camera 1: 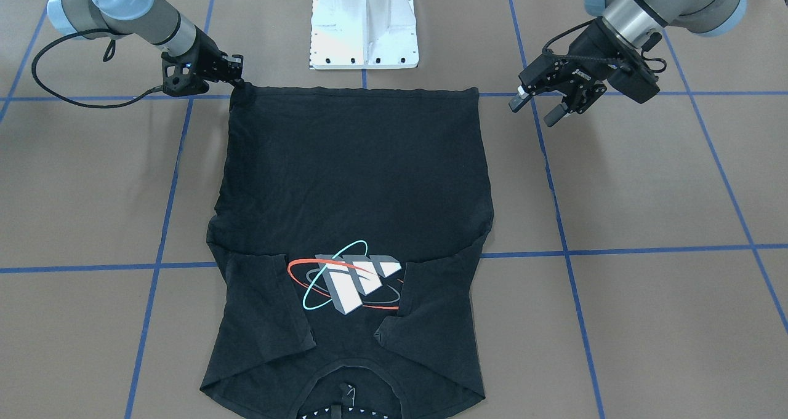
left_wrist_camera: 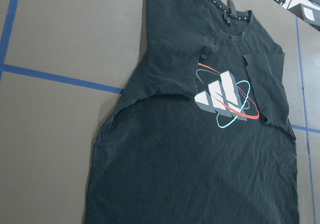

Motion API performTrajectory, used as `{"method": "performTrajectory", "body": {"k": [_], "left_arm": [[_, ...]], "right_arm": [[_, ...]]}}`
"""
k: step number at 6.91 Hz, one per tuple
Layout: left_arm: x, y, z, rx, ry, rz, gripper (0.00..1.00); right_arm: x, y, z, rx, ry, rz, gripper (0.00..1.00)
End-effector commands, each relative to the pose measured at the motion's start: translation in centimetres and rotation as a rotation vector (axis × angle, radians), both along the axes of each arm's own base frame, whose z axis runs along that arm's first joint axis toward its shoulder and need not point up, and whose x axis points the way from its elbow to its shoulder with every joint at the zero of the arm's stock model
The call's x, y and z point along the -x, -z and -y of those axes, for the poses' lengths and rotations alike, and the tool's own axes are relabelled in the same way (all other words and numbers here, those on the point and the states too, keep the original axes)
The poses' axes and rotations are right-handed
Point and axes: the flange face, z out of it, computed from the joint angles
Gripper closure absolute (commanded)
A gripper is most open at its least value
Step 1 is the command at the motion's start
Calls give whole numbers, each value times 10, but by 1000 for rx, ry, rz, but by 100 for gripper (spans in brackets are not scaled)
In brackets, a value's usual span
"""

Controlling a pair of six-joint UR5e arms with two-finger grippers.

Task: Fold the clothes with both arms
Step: 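Lower the left gripper and grasp the hem corner nearest it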

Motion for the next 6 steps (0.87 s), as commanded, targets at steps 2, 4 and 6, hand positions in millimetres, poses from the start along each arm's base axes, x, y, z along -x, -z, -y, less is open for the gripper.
{"method": "performTrajectory", "body": {"k": [2, 4, 6], "left_arm": [[-20, -28, -66, 133, -97, -45, 0], [-61, -47, -123, 230, -94, -84, 1], [-102, -55, -159, 266, -77, -64, 1]], "right_arm": [[-22, 35, 9, 17, -25, 66, 100], [-26, 44, 14, 35, -24, 87, 100], [-33, 47, 22, 42, -27, 97, 100]]}}
